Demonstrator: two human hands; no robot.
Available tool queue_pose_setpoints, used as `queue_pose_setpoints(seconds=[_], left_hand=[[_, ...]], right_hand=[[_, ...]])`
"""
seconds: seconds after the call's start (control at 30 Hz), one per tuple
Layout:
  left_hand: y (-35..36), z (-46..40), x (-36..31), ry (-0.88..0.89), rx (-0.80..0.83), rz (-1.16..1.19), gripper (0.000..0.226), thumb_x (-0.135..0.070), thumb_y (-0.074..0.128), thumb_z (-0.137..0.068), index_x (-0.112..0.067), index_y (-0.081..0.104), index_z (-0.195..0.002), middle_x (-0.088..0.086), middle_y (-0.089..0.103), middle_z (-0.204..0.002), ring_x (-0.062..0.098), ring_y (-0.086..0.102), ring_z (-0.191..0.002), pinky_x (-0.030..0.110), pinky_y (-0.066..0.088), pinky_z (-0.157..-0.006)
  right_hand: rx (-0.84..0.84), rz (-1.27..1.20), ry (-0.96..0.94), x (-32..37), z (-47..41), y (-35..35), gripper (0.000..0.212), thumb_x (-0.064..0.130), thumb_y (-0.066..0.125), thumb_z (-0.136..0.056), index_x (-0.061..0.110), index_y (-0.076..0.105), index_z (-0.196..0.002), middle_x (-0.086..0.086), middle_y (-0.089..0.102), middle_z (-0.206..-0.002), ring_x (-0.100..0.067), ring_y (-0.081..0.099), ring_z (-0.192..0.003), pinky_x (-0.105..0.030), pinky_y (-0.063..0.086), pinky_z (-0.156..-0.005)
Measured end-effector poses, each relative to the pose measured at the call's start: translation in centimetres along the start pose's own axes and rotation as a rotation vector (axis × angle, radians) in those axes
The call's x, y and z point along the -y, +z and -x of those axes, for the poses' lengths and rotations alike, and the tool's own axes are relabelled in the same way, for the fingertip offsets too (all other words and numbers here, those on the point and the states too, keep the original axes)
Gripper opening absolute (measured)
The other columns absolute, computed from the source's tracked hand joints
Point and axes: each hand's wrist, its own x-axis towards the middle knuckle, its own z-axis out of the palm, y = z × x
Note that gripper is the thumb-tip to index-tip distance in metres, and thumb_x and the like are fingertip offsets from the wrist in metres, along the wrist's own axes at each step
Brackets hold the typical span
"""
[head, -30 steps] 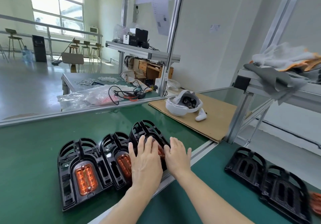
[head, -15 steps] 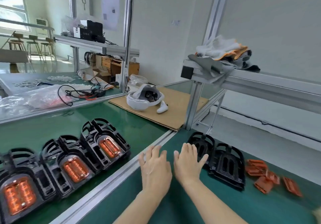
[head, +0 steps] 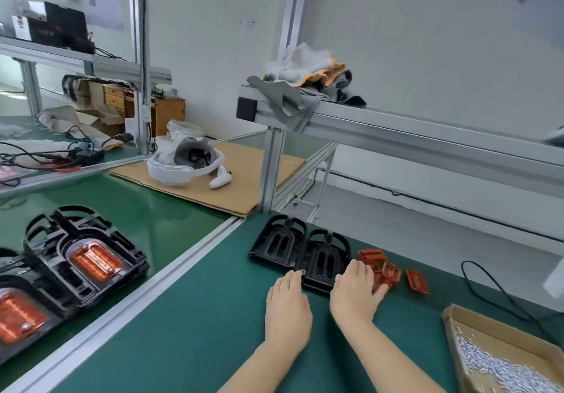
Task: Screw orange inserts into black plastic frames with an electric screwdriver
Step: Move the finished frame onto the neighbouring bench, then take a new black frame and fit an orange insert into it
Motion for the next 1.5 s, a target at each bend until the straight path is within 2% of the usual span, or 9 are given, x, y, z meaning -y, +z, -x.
queue_pose_setpoints(seconds=[0.17,0.4,0.63,0.8,1.03,1.17,1.27,1.4,1.5], left_hand=[[0.4,-0.5,-0.6,-0.033,0.011,0.147,0.050,-0.005,0.030,-0.097,-0.015,0.026,-0.146,-0.004,0.032,-0.150,0.012,0.031,-0.134,0.023,0.022,-0.111],[0.5,-0.1,-0.3,-0.087,-0.006,0.278,0.050,-0.005,0.031,-0.096,-0.023,0.033,-0.143,-0.011,0.040,-0.144,0.012,0.042,-0.121,0.022,0.035,-0.096],[0.3,0.2,-0.5,-0.099,-0.035,0.368,0.045,-0.012,0.036,-0.099,-0.027,0.037,-0.141,-0.012,0.050,-0.109,0.013,0.045,-0.112,0.022,0.037,-0.089],[0.0,0.8,-1.5,-0.126,-0.054,0.472,0.042,-0.014,0.039,-0.098,-0.029,0.041,-0.137,-0.003,0.057,-0.117,0.025,0.054,-0.108,0.034,0.043,-0.094],[-0.1,2.3,-3.6,-0.099,-0.099,0.767,0.035,-0.010,0.049,-0.096,-0.028,0.051,-0.126,-0.017,0.058,-0.117,-0.004,0.053,-0.109,0.014,0.036,-0.092],[0.3,3.0,-4.3,-0.136,-0.088,0.903,0.030,-0.012,0.055,-0.093,-0.034,0.053,-0.115,-0.013,0.063,-0.097,-0.003,0.059,-0.078,0.007,0.043,-0.065],[0.7,3.9,-4.9,-0.168,-0.083,0.953,0.029,-0.018,0.058,-0.091,-0.032,0.054,-0.117,-0.011,0.063,-0.089,0.021,0.064,-0.080,0.015,0.048,-0.066],[0.9,5.1,-5.7,-0.212,-0.029,0.965,0.028,-0.030,0.059,-0.091,-0.037,0.051,-0.117,-0.020,0.063,-0.078,0.004,0.063,-0.063,0.040,0.052,-0.083],[1.0,6.1,-6.4,-0.218,0.032,0.922,0.033,-0.035,0.060,-0.089,-0.038,0.049,-0.120,-0.019,0.062,-0.091,0.006,0.062,-0.064,0.035,0.053,-0.079]], right_hand=[[0.046,-0.046,0.062,-1.0,-0.7,0.2,0.027,0.024,0.035,-0.103,0.013,0.046,-0.125,-0.002,0.058,-0.128,-0.021,0.049,-0.122,-0.034,0.034,-0.102],[0.055,-0.125,0.123,-0.8,-0.7,-0.1,0.018,0.022,0.032,-0.102,0.017,0.047,-0.095,-0.003,0.068,-0.101,-0.022,0.059,-0.099,-0.033,0.032,-0.094],[0.016,-0.200,0.094,-1.4,-0.2,-0.3,0.036,0.017,0.033,-0.103,0.019,0.050,-0.134,-0.002,0.062,-0.125,-0.021,0.054,-0.116,-0.037,0.019,-0.116],[-0.024,-0.420,0.066,-2.0,0.0,-1.4,0.044,0.015,0.037,-0.103,0.018,0.040,-0.146,-0.007,0.059,-0.134,-0.029,0.052,-0.121,-0.038,0.038,-0.103],[-0.013,-0.758,0.089,-5.0,1.3,-3.1,0.044,0.006,0.043,-0.100,0.010,0.045,-0.144,-0.007,0.051,-0.142,-0.026,0.052,-0.125,-0.039,0.039,-0.109],[-0.011,-0.840,0.122,-8.1,2.6,-4.6,0.041,-0.002,0.045,-0.097,0.009,0.055,-0.135,-0.004,0.056,-0.136,-0.021,0.055,-0.121,-0.038,0.043,-0.107],[0.021,-0.784,0.081,-10.7,3.8,-6.0,0.038,-0.002,0.048,-0.095,0.011,0.062,-0.128,0.000,0.062,-0.129,-0.014,0.056,-0.114,-0.033,0.042,-0.106],[0.091,-0.683,0.010,-14.7,6.0,-7.7,0.037,-0.001,0.050,-0.095,0.016,0.067,-0.122,0.010,0.064,-0.119,-0.006,0.056,-0.110,-0.021,0.038,-0.100],[0.147,-0.644,-0.036,-17.8,7.5,-9.1,0.035,-0.002,0.051,-0.094,0.019,0.070,-0.116,0.013,0.067,-0.112,-0.001,0.059,-0.107,-0.010,0.040,-0.092]])
